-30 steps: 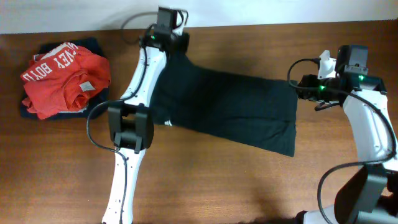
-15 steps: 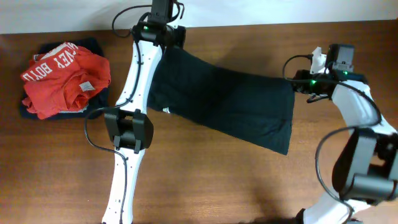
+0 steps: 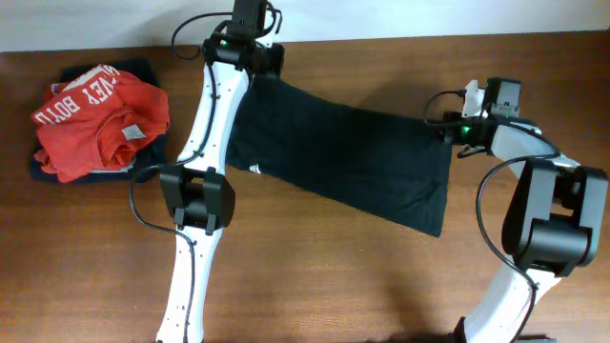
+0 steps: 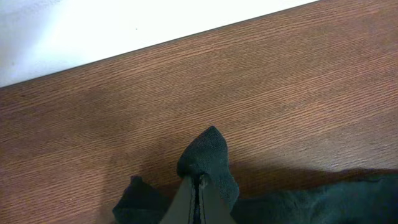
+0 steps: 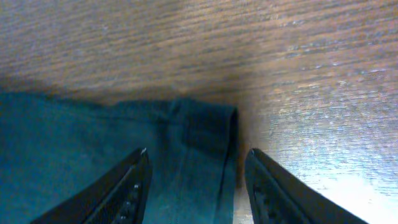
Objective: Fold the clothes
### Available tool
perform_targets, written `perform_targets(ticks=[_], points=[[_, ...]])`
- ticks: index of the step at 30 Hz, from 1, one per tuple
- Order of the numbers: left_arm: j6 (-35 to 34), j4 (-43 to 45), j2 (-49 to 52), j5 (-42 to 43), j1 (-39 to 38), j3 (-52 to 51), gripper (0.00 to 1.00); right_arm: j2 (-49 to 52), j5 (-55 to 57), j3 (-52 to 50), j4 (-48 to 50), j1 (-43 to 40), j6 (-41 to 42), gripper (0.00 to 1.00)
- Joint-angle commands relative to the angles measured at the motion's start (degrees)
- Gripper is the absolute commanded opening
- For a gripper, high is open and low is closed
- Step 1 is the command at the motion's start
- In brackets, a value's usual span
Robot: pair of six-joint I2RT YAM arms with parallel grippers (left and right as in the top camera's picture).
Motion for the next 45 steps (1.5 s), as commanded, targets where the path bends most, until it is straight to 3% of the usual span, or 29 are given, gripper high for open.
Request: perform_targets(ticks=[1, 10, 11, 12, 13, 14, 24, 27, 31, 37, 45], points=[[-0.39, -0.2, 0.31, -0.63, 0.13, 1.01, 0.01, 1.36, 1.07, 0.55, 1.6, -0.33, -0.37, 0.52], [-0.39, -0.22, 0.57, -5.38, 0.15, 0.98, 0.01, 4.11, 1.51, 0.55, 4.26, -0.37, -0.35, 0.51], [-0.37, -0.22, 0.59, -5.64, 0.15, 0.98, 0.01, 4.13, 1.51, 0.55, 4.57, -0.39, -0.35, 0.43], [-0.39, -0.22, 0.63, -5.79, 0.17, 0.96, 0.01, 4.13, 1.51, 0.55, 4.74, -0.39, -0.33, 0.25], [-0.39, -0.22, 0.63, -5.79, 0.2, 0.96, 0.01, 4.13, 1.49, 0.55, 5.01, -0.39, -0.28, 0.17], [-0.39, -0.22, 0.63, -5.84, 0.2, 0.96, 0.01, 4.13, 1.49, 0.55, 5.25, -0.39, -0.11, 0.14], [-0.39, -0.17, 2.8, -8.33, 0.2, 0.94, 0.01, 4.15, 1.51, 0.55, 5.16, -0.37, -0.15, 0.2], [-0.39, -0.13, 3.43, -8.33, 0.2, 0.94, 0.01, 4.13, 1.46, 0.57, 5.66, -0.37, -0.13, 0.06], [-0.37, 0.81, 3.43, -8.37, 0.87, 1.05, 0.01, 3.96, 1.44, 2.78, 4.9, -0.44, 0.07, 0.04], [-0.37, 1.25, 3.39, -8.37, 2.47, 1.31, 0.01, 3.91, 1.44, 12.26, -5.49, -0.44, 0.04, 0.04], [-0.37, -1.36, 3.39, -8.33, 4.92, 3.61, 0.01, 3.91, -0.11, 26.95, -29.44, -0.46, 0.04, 0.04]])
